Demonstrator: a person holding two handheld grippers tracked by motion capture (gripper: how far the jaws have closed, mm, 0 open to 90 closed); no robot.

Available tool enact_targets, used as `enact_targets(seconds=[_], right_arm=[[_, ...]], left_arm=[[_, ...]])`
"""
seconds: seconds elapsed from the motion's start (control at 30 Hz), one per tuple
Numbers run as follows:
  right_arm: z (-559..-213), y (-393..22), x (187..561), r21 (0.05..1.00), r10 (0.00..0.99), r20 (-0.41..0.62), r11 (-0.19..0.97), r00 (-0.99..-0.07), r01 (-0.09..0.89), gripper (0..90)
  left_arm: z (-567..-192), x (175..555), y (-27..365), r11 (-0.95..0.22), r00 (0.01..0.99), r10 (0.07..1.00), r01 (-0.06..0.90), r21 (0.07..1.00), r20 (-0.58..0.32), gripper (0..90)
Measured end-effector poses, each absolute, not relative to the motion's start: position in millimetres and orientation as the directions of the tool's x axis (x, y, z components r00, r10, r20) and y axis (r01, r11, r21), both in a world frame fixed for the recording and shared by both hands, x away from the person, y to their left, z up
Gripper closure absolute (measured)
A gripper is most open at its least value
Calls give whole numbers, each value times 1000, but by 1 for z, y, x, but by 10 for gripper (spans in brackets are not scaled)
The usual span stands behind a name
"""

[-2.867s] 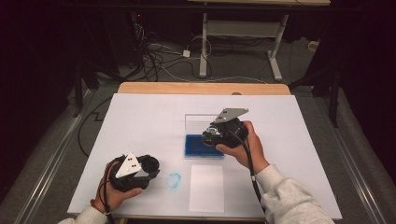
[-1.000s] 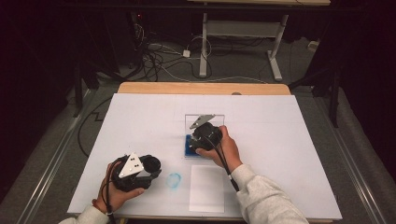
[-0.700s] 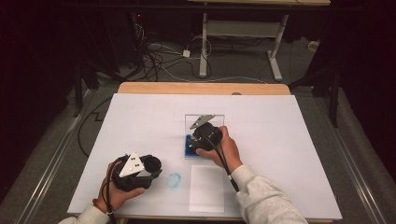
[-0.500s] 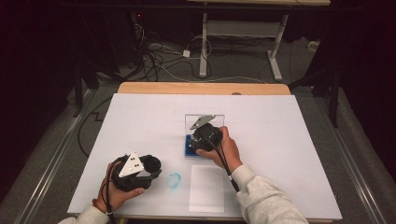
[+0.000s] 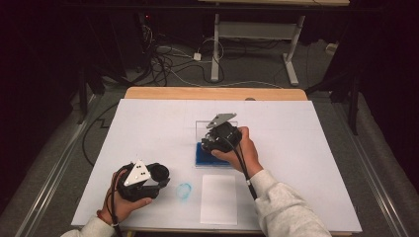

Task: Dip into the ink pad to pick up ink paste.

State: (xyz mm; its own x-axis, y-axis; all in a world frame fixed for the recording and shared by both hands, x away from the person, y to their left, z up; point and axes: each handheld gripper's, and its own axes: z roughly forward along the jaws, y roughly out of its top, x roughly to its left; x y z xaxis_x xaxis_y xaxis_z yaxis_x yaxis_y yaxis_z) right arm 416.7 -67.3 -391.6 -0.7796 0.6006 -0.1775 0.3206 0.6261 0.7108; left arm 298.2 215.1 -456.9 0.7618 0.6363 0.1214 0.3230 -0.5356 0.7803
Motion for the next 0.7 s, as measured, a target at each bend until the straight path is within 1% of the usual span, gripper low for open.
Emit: enact_targets(seconds=[0.17, 0.23, 0.27, 0.3, 0.33, 0.4, 0.53, 0.7], right_arm=[[-366, -72, 409, 705, 577, -220, 652, -787, 281, 570], [-363, -74, 408, 720, 611, -205, 623, -765, 306, 570], [-363, -76, 408, 719, 607, -203, 625, -769, 304, 570], [-363, -77, 408, 727, 607, -178, 612, -774, 312, 570], [-365, -78, 408, 729, 609, -166, 605, -775, 319, 570], [-369, -79, 408, 716, 606, -194, 625, -771, 311, 570], [-383, -81, 406, 703, 588, -203, 644, -783, 302, 571], [-404, -86, 411, 686, 602, -175, 642, -779, 343, 571]], left_arm=[[-457, 298, 215, -537, 764, 634, 324, 779, 120, 366], [-456, 297, 215, -539, 765, 632, 320, 779, 123, 366], [-456, 297, 215, -539, 766, 631, 319, 779, 124, 366], [-456, 297, 215, -540, 766, 630, 319, 779, 124, 366], [-456, 297, 215, -540, 765, 631, 317, 779, 126, 366], [-456, 297, 215, -541, 765, 631, 317, 779, 126, 366], [-456, 297, 216, -546, 766, 630, 317, 775, 130, 366], [-456, 297, 216, -546, 766, 630, 317, 776, 130, 366]])
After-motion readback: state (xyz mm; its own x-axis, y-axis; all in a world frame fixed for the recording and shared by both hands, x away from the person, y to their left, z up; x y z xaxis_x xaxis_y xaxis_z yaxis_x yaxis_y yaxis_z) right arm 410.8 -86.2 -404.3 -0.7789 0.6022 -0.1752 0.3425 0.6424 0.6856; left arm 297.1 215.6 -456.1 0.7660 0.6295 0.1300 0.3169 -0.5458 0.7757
